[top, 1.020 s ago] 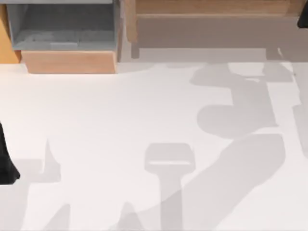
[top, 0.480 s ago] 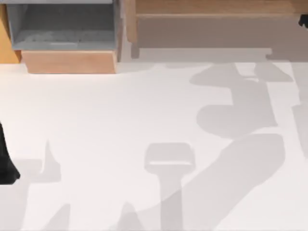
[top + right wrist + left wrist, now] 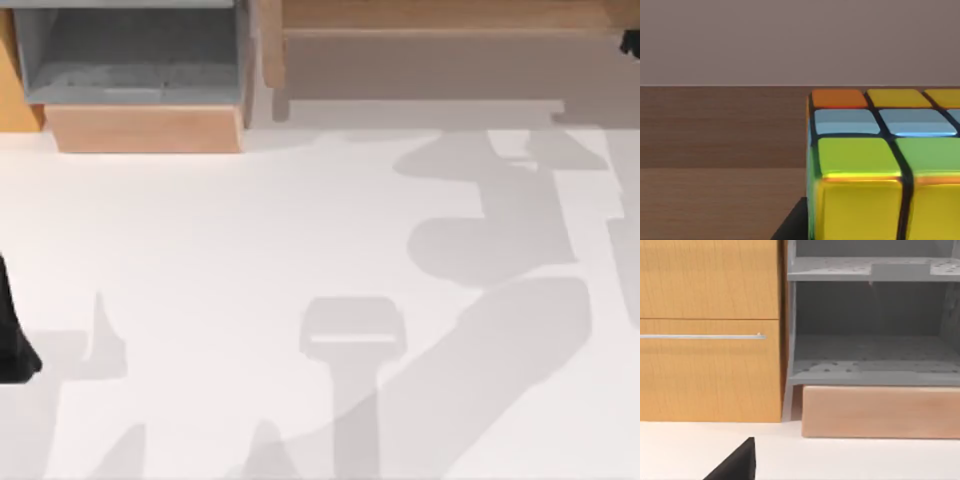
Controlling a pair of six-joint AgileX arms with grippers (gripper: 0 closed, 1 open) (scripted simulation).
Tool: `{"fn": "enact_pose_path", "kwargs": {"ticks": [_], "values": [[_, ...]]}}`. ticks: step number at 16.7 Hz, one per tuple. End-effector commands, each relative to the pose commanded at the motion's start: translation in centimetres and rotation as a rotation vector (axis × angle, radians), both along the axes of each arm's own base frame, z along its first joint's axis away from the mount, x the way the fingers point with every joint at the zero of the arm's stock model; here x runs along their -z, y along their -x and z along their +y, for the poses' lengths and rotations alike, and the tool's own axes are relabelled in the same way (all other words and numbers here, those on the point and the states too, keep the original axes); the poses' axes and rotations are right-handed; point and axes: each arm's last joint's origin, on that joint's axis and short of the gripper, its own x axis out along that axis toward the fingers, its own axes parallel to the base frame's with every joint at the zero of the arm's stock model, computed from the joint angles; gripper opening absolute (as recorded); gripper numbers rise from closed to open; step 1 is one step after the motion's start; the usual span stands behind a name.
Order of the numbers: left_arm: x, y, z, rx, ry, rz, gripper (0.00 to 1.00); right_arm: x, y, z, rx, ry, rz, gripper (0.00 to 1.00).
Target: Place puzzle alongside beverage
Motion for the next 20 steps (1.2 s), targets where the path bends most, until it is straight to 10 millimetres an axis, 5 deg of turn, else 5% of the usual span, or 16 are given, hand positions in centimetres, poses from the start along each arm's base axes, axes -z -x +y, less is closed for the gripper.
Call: {"fn": "enact_pose_path", "kwargs": {"ticks": [6, 11, 15, 20], "values": [[0.0, 0.0, 0.0, 0.0, 0.0, 0.0, 1.0, -0.2, 0.0, -0.1, 0.002, -0.001, -0.004, 0.0], [0.0, 0.0, 0.0, 0.0, 0.0, 0.0, 1.0, -3.2, 0.0, -2.0, -0.008, 0.026, -0.121, 0.0], [0.0, 0.0, 0.0, 0.0, 0.0, 0.0, 1.0, -0.8, 0.2, -0.6, -0.014, -0.022, -0.009, 0.0], [0.0, 0.0, 0.0, 0.0, 0.0, 0.0, 1.0, -1.0, 0.0, -0.1, 0.002, -0.002, 0.0, 0.0]]}}
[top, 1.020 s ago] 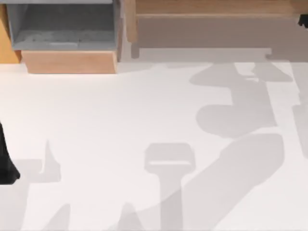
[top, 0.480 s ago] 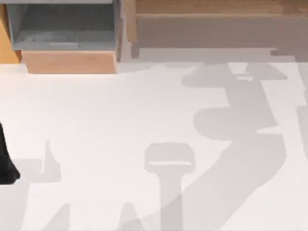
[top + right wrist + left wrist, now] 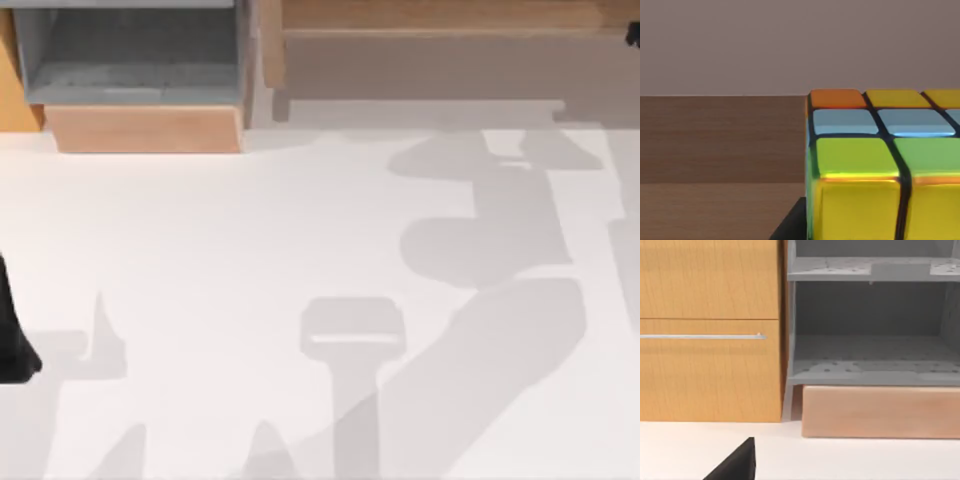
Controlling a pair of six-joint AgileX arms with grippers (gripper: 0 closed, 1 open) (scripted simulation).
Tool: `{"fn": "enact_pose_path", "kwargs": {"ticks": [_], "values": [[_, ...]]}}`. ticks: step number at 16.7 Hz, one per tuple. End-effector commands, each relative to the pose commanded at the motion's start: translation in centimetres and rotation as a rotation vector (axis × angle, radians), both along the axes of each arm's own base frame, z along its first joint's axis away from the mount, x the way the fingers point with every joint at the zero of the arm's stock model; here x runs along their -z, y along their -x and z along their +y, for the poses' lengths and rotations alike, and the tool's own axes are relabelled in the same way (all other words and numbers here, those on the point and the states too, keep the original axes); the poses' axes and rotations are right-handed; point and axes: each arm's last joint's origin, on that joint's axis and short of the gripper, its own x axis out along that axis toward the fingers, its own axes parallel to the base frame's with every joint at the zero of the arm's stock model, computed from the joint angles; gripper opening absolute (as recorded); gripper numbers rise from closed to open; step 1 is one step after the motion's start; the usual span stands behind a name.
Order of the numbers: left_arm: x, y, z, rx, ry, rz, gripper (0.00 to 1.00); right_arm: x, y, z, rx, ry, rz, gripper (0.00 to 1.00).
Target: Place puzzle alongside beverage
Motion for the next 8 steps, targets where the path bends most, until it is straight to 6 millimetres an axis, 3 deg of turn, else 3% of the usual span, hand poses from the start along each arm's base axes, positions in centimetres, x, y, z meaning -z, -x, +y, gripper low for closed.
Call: {"fn": "enact_pose_path", "kwargs": {"ticks": [4, 8], "values": [[0.0, 0.0, 0.0, 0.0, 0.0, 0.0, 1.0, -0.4, 0.0, -0.2, 0.004, -0.004, -0.003, 0.0], [0.0, 0.0, 0.0, 0.0, 0.0, 0.0, 1.0, -4.5, -0.2, -0.1, 0.025, -0.023, -0.006, 0.0]]}}
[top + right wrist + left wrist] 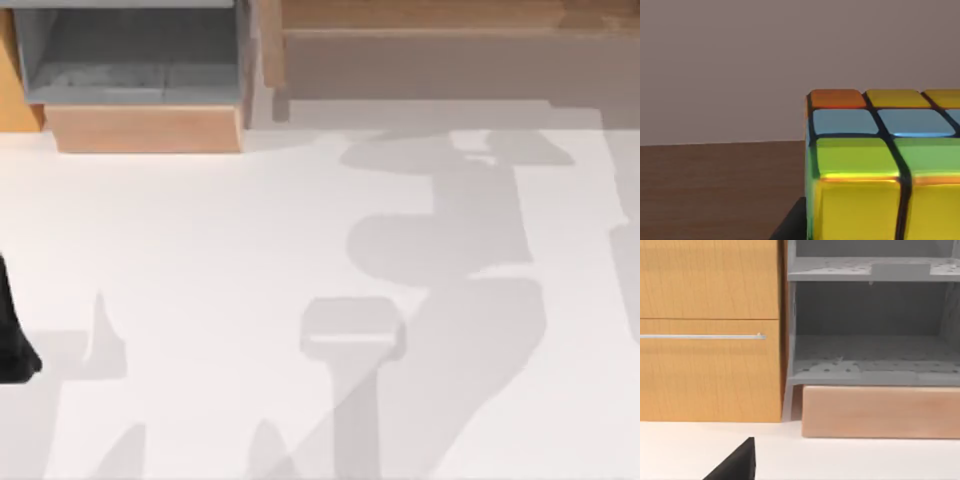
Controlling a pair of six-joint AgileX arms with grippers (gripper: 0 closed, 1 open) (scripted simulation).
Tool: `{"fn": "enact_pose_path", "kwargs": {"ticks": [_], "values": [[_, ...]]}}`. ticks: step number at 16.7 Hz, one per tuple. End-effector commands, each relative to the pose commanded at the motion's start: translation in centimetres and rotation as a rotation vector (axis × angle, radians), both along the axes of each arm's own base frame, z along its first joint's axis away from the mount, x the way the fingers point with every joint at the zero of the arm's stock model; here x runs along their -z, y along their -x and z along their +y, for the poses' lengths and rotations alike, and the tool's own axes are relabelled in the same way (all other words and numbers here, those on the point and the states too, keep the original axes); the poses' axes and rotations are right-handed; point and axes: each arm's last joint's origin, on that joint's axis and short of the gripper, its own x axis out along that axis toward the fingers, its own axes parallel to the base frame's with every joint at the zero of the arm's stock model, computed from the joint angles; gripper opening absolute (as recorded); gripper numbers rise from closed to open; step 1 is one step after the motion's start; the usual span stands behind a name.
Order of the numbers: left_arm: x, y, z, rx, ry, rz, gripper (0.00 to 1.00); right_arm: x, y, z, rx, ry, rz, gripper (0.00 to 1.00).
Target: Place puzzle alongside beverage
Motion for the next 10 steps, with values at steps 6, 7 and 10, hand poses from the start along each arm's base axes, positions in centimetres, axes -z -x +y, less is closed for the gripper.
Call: {"fn": "enact_pose_path", "kwargs": {"ticks": [6, 7, 10], "values": [[0.0, 0.0, 0.0, 0.0, 0.0, 0.0, 1.0, -5.2, 1.7, 1.9, 0.005, -0.049, 0.259, 0.0], [0.0, 0.0, 0.0, 0.0, 0.0, 0.0, 1.0, -5.6, 2.3, 2.4, 0.003, -0.054, 0.336, 0.0], [0.0, 0.0, 0.0, 0.0, 0.0, 0.0, 1.0, -5.4, 4.8, 3.6, -0.005, -0.062, 0.611, 0.0]]}}
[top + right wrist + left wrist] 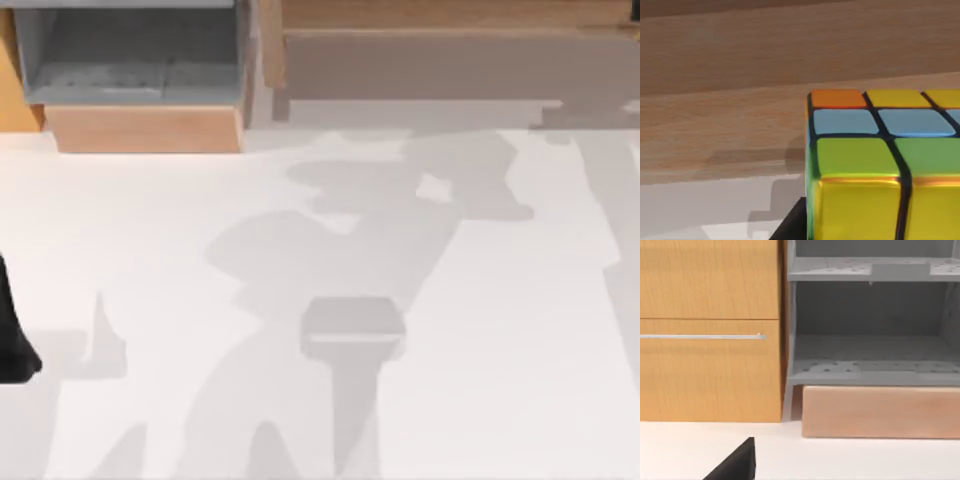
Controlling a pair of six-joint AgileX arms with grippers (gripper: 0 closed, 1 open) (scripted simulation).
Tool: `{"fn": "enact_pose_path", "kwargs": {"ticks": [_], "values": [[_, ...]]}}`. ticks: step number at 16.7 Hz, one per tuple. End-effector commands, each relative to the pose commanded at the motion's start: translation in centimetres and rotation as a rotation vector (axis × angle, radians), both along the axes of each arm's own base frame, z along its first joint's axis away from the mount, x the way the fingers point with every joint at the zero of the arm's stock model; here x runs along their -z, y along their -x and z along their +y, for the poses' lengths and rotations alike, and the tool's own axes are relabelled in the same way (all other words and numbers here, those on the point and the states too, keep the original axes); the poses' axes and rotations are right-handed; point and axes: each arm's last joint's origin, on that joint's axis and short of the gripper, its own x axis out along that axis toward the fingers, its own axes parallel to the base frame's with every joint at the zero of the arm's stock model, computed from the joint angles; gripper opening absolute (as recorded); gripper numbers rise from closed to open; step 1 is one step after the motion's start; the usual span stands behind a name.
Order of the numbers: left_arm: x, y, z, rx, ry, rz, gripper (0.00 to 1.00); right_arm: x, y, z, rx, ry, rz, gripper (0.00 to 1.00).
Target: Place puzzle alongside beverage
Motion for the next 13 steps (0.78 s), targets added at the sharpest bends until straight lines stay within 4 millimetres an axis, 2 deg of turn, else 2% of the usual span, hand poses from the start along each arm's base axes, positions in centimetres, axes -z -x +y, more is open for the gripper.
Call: {"fn": "enact_pose_path", "kwargs": {"ticks": [7, 10, 13], "values": [[0.0, 0.0, 0.0, 0.0, 0.0, 0.0, 1.0, 5.5, 6.7, 2.7, -0.079, 0.016, 0.724, 0.0], [0.0, 0.0, 0.0, 0.0, 0.0, 0.0, 1.0, 7.0, 8.6, 2.5, -0.081, 0.024, 0.906, 0.0], [0.0, 0.0, 0.0, 0.0, 0.0, 0.0, 1.0, 7.5, 9.2, 2.1, -0.071, 0.024, 0.963, 0.0]]}}
